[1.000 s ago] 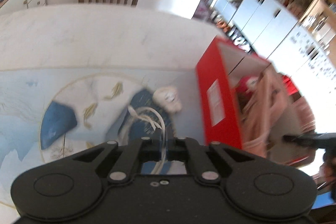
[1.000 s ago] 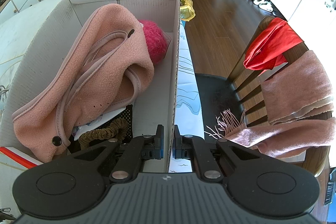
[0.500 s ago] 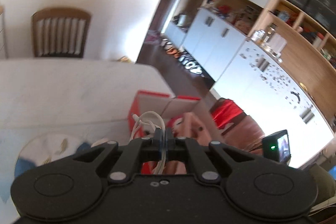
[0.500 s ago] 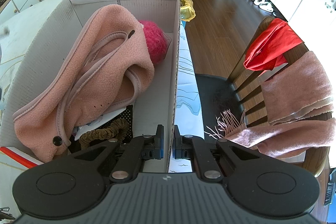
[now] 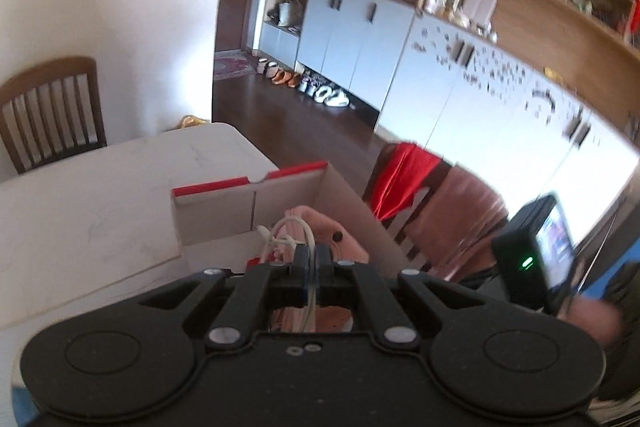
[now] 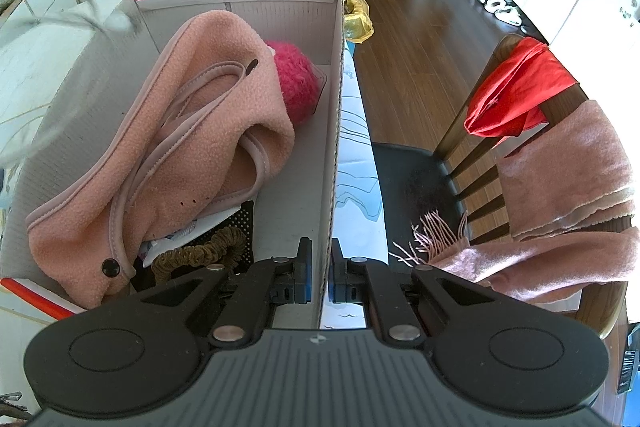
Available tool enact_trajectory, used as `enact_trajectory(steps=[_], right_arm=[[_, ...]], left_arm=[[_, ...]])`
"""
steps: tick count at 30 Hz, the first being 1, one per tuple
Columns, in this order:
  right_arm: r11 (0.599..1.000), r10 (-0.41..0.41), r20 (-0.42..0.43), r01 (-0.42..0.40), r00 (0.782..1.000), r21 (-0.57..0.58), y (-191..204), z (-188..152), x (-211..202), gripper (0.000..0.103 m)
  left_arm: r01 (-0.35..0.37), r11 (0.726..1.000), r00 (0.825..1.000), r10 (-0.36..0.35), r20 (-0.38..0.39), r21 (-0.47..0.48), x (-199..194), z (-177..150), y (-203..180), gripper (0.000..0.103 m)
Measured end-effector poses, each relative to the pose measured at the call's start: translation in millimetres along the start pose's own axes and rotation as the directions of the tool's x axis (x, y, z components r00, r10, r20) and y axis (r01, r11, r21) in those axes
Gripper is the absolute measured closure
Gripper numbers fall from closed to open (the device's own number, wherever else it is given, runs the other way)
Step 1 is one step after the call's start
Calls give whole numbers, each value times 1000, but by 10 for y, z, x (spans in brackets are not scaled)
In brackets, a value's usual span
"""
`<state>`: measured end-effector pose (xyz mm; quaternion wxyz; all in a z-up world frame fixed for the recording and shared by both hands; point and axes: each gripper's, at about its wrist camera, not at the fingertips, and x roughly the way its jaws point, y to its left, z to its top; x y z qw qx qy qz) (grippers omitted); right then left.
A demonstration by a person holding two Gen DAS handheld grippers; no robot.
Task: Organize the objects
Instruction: 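Carry the white cable into the box and open the left gripper, then move the left gripper to the white plush toy and grasp it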
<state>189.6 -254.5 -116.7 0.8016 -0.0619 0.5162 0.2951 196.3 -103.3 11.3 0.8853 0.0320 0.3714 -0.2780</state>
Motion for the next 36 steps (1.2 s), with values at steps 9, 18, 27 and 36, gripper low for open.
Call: enact_trajectory(steps=[9, 18, 27, 36], right_arm=[[1000, 2, 2, -2, 1000, 0, 8, -4, -11, 96], [1000, 3, 2, -3, 1000, -2, 6, -5, -11, 96], [1000, 4, 1, -4, 1000, -4, 5, -7, -17, 96], [1000, 5, 2, -5, 1000, -7, 5, -10, -17, 96]], left_arm=[[-36, 998, 995, 41, -87, 50, 469, -223, -34, 102], [-34, 999, 981, 38, -188, 22, 714, -389, 114, 102], [-28, 1000, 969, 23, -247, -15, 820, -428, 217, 95], [-36, 999, 971, 29, -236, -27, 724, -422, 219, 85]])
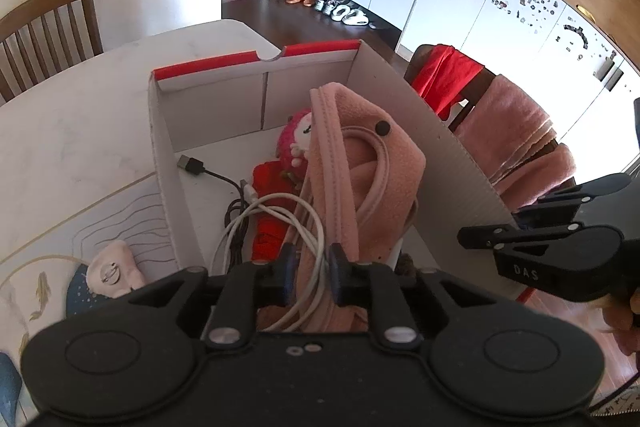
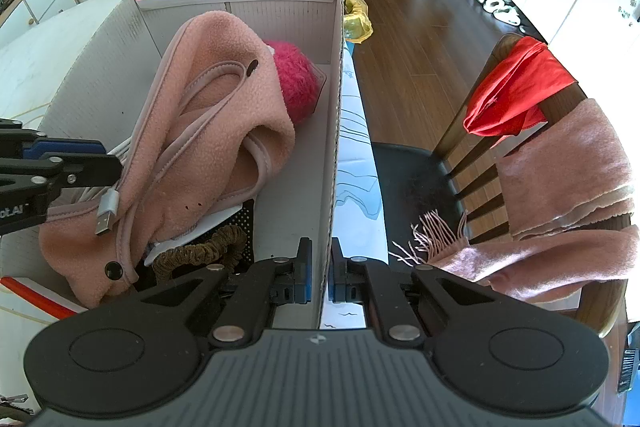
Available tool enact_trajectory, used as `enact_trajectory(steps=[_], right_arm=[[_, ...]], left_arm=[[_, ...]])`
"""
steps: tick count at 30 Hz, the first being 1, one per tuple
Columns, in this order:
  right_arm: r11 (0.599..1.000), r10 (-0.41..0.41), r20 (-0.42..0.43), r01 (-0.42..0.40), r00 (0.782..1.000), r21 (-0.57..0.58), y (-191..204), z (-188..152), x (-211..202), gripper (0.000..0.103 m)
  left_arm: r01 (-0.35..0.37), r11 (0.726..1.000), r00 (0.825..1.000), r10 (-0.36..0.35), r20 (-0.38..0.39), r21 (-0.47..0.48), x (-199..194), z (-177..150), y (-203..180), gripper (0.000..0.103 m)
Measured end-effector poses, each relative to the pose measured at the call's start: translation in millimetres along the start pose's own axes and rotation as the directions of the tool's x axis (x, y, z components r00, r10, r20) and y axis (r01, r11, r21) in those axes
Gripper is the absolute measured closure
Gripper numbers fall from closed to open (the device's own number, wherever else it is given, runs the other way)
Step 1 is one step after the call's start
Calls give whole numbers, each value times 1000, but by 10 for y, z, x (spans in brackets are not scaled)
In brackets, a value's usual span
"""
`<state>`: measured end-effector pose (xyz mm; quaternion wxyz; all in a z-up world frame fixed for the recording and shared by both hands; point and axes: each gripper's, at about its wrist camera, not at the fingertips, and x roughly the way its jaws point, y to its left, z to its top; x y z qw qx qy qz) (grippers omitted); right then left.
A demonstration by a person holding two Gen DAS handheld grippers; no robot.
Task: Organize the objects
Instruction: 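Move the left gripper to the white plush toy and grasp it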
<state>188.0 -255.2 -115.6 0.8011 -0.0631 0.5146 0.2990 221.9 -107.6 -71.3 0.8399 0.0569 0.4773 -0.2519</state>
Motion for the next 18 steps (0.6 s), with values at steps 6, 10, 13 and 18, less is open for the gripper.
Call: enact_trajectory(steps=[6, 10, 13, 18], right_arm=[[1000, 0, 0, 0, 1000, 0, 2, -8, -6, 96], [1000, 2, 0, -2, 1000, -1, 2, -9, -4, 96], [1000, 2, -1, -2, 1000, -2, 2, -10, -7, 96], [1000, 3, -1, -3, 1000, -3, 5, -9, -3, 96]], left_arm=[[6, 1000, 999, -5, 37, -19, -250, -42, 47, 71], [12, 999, 996, -8, 84, -39, -483, -34, 73, 58], [-2, 998, 992, 9, 125, -61, -682, -51, 151, 39], [-77, 994, 978, 91, 185, -82, -915, -96, 378, 12]])
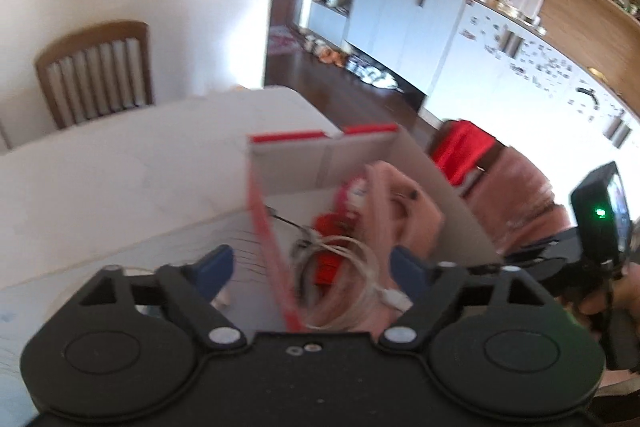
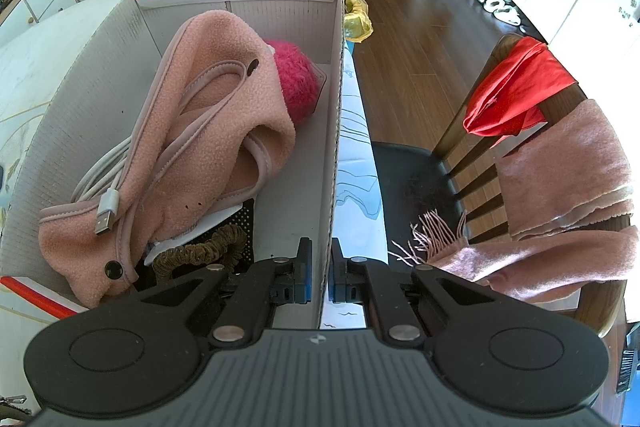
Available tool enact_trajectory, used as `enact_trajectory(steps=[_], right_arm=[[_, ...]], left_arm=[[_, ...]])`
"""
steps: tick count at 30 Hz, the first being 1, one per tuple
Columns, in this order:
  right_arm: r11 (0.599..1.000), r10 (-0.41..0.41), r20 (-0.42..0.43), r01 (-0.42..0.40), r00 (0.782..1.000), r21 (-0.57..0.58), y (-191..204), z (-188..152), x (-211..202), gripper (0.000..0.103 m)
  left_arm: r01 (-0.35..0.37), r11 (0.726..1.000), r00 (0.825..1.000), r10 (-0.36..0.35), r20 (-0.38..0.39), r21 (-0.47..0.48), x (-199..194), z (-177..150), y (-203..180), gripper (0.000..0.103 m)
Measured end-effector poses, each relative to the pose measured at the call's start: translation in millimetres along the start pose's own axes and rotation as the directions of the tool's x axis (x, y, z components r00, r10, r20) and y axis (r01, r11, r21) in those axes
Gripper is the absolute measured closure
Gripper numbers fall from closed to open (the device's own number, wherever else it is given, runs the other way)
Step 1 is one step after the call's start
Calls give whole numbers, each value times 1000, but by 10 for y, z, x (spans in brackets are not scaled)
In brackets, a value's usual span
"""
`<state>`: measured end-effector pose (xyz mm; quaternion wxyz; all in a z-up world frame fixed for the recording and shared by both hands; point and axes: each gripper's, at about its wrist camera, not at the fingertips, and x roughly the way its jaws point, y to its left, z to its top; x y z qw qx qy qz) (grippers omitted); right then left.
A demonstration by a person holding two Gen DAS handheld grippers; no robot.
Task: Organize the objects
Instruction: 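Move the left gripper to the white plush toy and grasp it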
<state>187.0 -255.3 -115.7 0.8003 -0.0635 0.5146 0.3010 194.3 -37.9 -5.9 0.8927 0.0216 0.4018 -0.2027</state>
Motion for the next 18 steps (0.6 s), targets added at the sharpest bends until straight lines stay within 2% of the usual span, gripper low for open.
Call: enact_trajectory(steps=[1, 3, 5, 10, 14, 18], right_arm=[[1000, 0, 0, 0, 1000, -1, 0, 0, -2, 96], [1000, 0, 0, 0, 1000, -1, 1, 0, 0, 96], [1000, 1, -2, -1, 1000, -1, -1, -2, -1, 96], [1000, 1, -8, -1, 1000, -1, -5, -32, 13, 96], [1000, 1, -14, -1, 1000, -3, -12, -32, 15, 96], [1000, -2, -22, 2, 1000, -5, -5, -33, 18, 96]], left_arm=[[-25, 1000, 1000, 25, 7, 4, -13, -5, 61, 6], [-75, 997, 997, 75, 8, 12, 5, -32, 206, 2], [-113, 993, 994, 113, -10, 29, 86, -81, 319, 2], [-221, 970, 972, 228, -56, 102, 439, -290, 503, 2], [-236, 963, 965, 249, -89, 130, 720, -440, 579, 4], [-210, 965, 968, 228, -108, 158, 939, -482, 582, 5]])
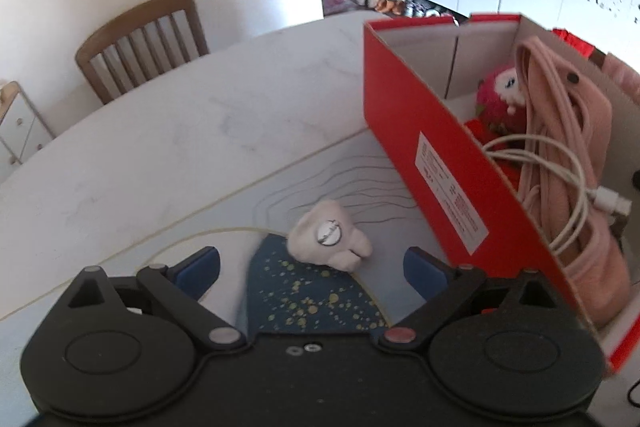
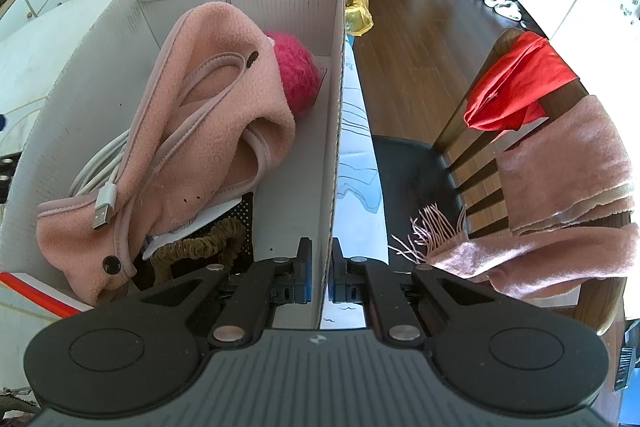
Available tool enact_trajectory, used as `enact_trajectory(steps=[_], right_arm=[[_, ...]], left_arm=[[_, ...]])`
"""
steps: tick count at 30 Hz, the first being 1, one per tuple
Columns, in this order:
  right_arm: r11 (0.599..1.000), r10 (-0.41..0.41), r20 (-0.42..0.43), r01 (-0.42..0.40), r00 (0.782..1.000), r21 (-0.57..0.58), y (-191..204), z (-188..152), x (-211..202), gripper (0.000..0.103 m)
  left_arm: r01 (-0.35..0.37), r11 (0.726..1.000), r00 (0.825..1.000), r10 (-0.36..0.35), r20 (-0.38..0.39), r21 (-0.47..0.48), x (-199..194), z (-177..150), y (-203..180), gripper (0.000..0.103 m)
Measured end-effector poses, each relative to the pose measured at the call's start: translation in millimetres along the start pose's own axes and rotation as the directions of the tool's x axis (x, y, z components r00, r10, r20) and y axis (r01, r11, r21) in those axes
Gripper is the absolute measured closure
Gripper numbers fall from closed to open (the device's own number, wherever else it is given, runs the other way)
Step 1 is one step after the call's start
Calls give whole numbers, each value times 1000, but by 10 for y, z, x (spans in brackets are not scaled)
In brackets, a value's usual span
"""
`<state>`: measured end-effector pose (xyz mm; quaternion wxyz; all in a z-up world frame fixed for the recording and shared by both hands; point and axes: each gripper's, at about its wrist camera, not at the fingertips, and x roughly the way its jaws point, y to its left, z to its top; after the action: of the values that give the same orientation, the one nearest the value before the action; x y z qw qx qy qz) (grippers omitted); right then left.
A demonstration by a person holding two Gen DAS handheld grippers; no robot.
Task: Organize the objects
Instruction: 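Move the left gripper to the white plush toy and grasp it, then carry the white plush toy into the cardboard box with the left gripper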
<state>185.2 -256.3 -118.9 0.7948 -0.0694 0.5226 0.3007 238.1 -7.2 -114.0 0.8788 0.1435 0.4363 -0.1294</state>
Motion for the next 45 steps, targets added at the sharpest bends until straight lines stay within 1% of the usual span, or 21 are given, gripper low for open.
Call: enact_trajectory(steps=[5, 8, 11, 14, 15, 16, 17, 19, 21, 26, 30, 33, 38, 39, 40, 43, 45], right_arm=[[1000, 2, -10, -2, 1000, 3, 2, 13, 13, 96], [1000, 1, -19, -1, 1000, 5, -2, 4, 26, 96], [1000, -1, -27, 1, 1000, 12, -17, -6, 31, 96], [1000, -2, -30, 3, 1000, 16, -22, -8, 35, 96], [1000, -2, -31, 2, 1000, 18, -23, -7, 34, 96], [1000, -2, -32, 2, 999, 19, -23, -7, 31, 96], [1000, -3, -32, 3, 999, 19, -18, -4, 27, 96], [1000, -2, -31, 3, 1000, 18, -9, -1, 24, 96], [1000, -2, -28, 3, 1000, 18, 1, 5, 20, 96], [1000, -3, -22, 3, 1000, 15, 16, 16, 8, 96], [1000, -5, -15, 5, 1000, 12, 23, 27, 6, 96], [1000, -5, -11, 5, 1000, 11, 25, 28, 16, 96], [1000, -6, -6, 6, 1000, 6, 28, 37, 32, 96], [1000, -5, -5, 5, 1000, 6, 27, 39, 35, 96], [1000, -4, -4, 4, 1000, 6, 26, 41, 37, 96], [1000, -3, -1, 3, 1000, 8, 21, 42, 40, 96], [1000, -1, 2, 1, 1000, 8, 21, 38, 37, 96]], left_arm=[[1, 1000, 1000, -1, -17, 11, 237, 14, -16, 11], [-2, 1000, 999, 2, -37, -1, 369, 0, 4, 17], [17, 1000, 998, -18, -55, -15, 454, -7, 36, 23], [42, 999, 997, -43, -57, -24, 476, -12, 35, 32], [48, 998, 997, -49, -55, -29, 471, -7, 37, 40], [53, 998, 997, -54, -53, -33, 464, -2, 39, 44], [57, 998, 997, -58, -52, -35, 455, 4, 41, 45], [58, 998, 997, -59, -45, -30, 425, 3, 37, 50], [55, 998, 998, -56, -32, -23, 380, -8, 38, 51], [65, 997, 998, -65, 5, -52, 149, -28, 90, 53], [82, 993, 996, -79, 43, -80, -168, 15, 124, 53], [112, 990, 991, -104, 85, -88, -459, 57, 104, 53], [148, 987, 983, -140, 117, -61, -830, 157, -55, 53], [157, 986, 981, -150, 121, -51, -794, 221, -79, 53], [170, 985, 978, -164, 126, -38, -862, 244, -136, 53], [209, 978, 969, -206, 138, -2, -886, 367, -299, 53], [233, 972, 962, -235, 137, 28, -936, 426, -470, 53]])
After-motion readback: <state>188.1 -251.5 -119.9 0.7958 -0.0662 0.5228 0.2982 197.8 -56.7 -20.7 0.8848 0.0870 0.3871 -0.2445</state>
